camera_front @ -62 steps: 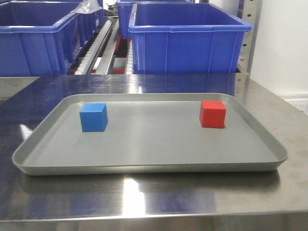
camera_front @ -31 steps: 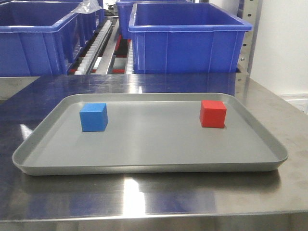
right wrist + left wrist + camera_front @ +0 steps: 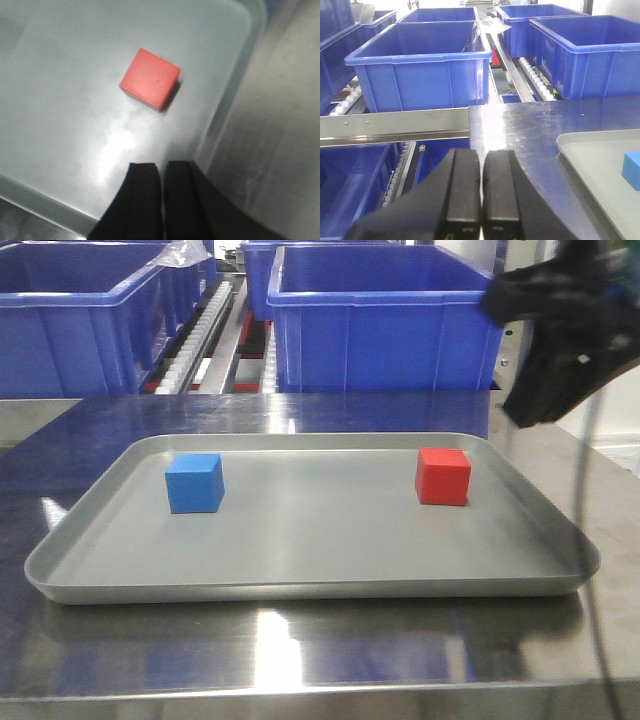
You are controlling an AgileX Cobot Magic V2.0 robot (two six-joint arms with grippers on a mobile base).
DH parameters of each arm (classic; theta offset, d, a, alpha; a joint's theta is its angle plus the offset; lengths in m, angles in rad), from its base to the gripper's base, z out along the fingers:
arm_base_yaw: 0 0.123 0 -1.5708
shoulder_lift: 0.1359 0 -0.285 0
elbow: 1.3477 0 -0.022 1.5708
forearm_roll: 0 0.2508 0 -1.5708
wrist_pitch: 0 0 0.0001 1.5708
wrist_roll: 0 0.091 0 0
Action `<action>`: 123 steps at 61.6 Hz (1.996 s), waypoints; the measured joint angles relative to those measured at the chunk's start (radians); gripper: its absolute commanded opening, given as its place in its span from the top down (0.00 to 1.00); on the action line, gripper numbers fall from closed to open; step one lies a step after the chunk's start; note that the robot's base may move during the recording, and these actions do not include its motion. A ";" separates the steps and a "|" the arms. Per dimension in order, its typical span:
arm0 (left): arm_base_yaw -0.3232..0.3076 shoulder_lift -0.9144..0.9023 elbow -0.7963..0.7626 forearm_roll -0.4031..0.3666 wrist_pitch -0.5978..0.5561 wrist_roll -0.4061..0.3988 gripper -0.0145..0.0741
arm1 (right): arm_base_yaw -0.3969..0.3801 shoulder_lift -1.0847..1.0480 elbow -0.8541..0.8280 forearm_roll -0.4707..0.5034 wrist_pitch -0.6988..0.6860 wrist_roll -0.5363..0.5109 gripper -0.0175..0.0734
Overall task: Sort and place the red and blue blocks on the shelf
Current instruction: 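Lower the open right gripper over the red cube, then close the right gripper on the red cube and lift it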
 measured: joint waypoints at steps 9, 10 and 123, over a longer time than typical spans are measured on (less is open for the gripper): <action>0.000 0.000 0.000 0.000 0.000 0.000 0.70 | 0.018 0.120 -0.142 0.000 0.158 0.145 0.26; 0.000 0.000 0.000 0.000 0.000 0.000 0.70 | 0.018 0.135 -0.163 0.000 0.178 0.159 0.26; 0.000 0.000 0.000 0.000 0.000 0.000 0.70 | 0.087 0.511 -0.521 -0.110 0.366 0.544 0.45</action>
